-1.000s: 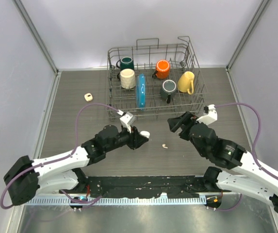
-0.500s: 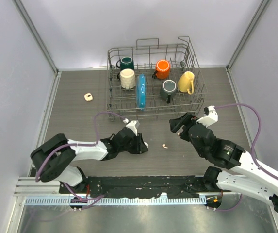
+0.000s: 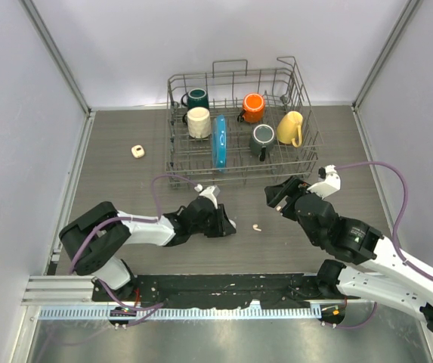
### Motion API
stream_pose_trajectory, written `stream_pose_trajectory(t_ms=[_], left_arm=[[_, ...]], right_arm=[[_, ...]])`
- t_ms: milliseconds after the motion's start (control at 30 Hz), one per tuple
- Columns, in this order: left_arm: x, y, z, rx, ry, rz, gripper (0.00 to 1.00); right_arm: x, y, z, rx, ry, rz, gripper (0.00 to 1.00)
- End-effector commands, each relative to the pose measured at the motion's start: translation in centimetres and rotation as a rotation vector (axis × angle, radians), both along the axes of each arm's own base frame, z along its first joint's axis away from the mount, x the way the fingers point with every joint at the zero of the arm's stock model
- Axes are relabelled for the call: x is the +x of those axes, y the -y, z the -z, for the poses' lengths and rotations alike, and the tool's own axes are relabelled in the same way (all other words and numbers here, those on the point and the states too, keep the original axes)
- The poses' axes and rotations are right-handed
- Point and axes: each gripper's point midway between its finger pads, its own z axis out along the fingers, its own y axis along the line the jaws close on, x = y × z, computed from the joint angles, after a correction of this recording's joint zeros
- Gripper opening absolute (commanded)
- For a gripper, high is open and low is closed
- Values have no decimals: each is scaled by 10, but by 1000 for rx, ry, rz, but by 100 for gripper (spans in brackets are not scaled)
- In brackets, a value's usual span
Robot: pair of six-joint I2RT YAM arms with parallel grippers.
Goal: Insert the wireless bluetooth earbuds into the charging case
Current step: Place the charging case at the center of the board.
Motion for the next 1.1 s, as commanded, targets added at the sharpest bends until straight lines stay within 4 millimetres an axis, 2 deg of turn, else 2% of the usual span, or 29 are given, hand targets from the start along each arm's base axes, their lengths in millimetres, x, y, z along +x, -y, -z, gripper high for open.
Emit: stream_pose_trajectory(t_ms=[0,200,400,467,533,767,1067], left_arm=[[6,3,-6,15,0,-9,23],[6,-6,-3,61,-4,-23,34],[4,-12,1,113,-11,-15,38],[9,-16,0,131,9,-37,40],[10,-18,0,149,12,-35,48],[14,-36,-2,232,41,-71,54],[25,-58,-28,275,146,-137,56]], right_arm=[[4,5,-5,-5,23,33,84],[4,4,-3,-15,18,29,84],[4,5,1,-18,15,33,84],[4,6,3,-22,13,34,84],[4,6,3,-22,13,34,84],[4,7,4,-34,13,32,84],[5,4,6,-43,13,22,84]])
